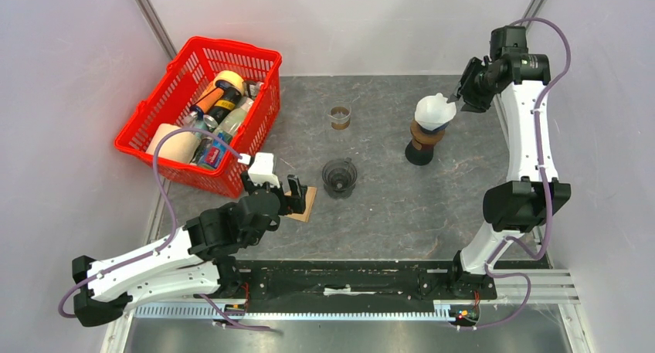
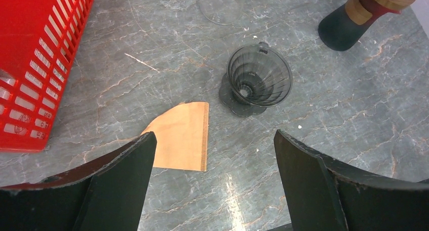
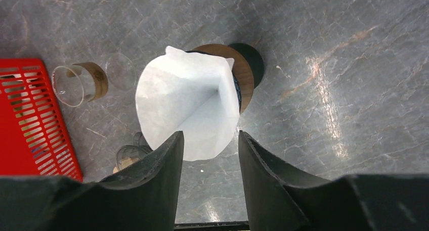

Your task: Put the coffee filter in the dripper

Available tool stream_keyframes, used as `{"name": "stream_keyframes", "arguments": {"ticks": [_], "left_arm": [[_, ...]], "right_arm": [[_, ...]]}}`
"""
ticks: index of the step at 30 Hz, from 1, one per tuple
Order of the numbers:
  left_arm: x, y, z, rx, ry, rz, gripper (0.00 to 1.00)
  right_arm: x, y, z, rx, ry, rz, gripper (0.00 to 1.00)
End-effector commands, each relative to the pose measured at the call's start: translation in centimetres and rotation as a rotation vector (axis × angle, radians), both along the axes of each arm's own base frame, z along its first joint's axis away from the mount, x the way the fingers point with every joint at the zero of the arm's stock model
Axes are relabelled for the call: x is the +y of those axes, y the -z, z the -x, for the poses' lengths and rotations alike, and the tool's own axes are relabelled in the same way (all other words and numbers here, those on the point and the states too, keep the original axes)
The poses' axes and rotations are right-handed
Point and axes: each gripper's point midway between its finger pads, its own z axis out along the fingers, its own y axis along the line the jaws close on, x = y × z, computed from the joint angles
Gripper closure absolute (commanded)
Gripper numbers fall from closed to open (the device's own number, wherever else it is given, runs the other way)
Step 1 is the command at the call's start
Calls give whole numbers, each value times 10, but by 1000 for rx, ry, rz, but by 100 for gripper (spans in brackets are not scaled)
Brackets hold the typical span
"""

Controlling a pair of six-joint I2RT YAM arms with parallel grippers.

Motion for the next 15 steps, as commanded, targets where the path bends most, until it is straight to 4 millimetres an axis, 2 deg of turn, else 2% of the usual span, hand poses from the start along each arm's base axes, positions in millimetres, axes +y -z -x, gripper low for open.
{"name": "stream_keyframes", "arguments": {"ticks": [1, 6, 7, 15], "left_arm": [[4, -8, -5, -16, -57, 47, 7], [4, -6, -5, -11, -62, 42, 6], [5, -5, -5, -7, -65, 40, 6], [12, -2, -3, 6, -88, 38, 6]], "right_arm": [[9, -26, 1, -72, -77, 25, 51], [25, -11, -12, -44, -156, 71, 58], [36, -7, -14, -37, -182, 86, 60], [25, 35, -21, 84, -135, 206, 70]]}}
